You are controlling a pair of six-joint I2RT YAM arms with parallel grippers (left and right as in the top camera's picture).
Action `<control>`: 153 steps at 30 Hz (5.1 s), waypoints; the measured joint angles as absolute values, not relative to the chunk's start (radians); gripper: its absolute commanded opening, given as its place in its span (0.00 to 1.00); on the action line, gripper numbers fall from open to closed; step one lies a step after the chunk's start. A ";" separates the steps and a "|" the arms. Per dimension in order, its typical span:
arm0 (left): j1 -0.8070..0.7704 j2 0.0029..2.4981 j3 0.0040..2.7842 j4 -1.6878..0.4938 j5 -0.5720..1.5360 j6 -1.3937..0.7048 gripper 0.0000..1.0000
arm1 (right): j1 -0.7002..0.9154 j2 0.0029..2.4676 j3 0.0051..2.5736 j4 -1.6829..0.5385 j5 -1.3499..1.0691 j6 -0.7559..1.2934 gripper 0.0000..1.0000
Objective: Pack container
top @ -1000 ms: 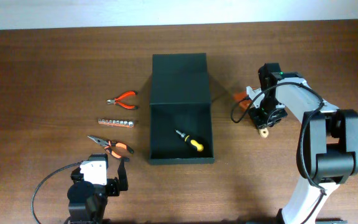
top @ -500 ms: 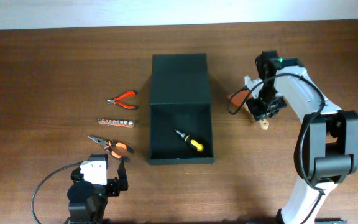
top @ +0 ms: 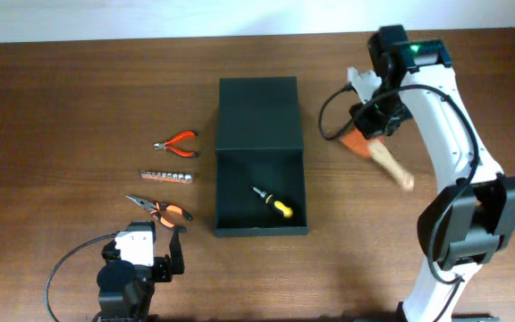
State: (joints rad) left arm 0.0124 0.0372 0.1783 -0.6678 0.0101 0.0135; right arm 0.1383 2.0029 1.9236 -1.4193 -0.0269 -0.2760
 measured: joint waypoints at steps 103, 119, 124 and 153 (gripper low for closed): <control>0.012 0.037 0.178 -0.668 0.010 0.013 0.99 | -0.150 2.006 1.377 -1.093 -0.141 -0.439 0.06; 0.012 0.037 0.178 -0.668 0.010 0.014 0.99 | 0.051 2.009 1.851 -1.349 -0.224 -0.424 0.04; 0.012 0.037 0.178 -0.668 0.010 0.014 0.99 | 0.219 2.009 1.900 -1.398 -0.263 -0.425 0.04; 0.012 0.037 0.178 -0.668 0.010 0.014 0.99 | 0.585 2.008 1.506 -1.131 -0.237 -0.422 0.05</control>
State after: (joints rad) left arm 0.0124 0.0372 0.1783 -0.6678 0.0101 0.0135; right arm 0.5846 2.0075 1.5063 -1.1313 -0.2375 -0.4221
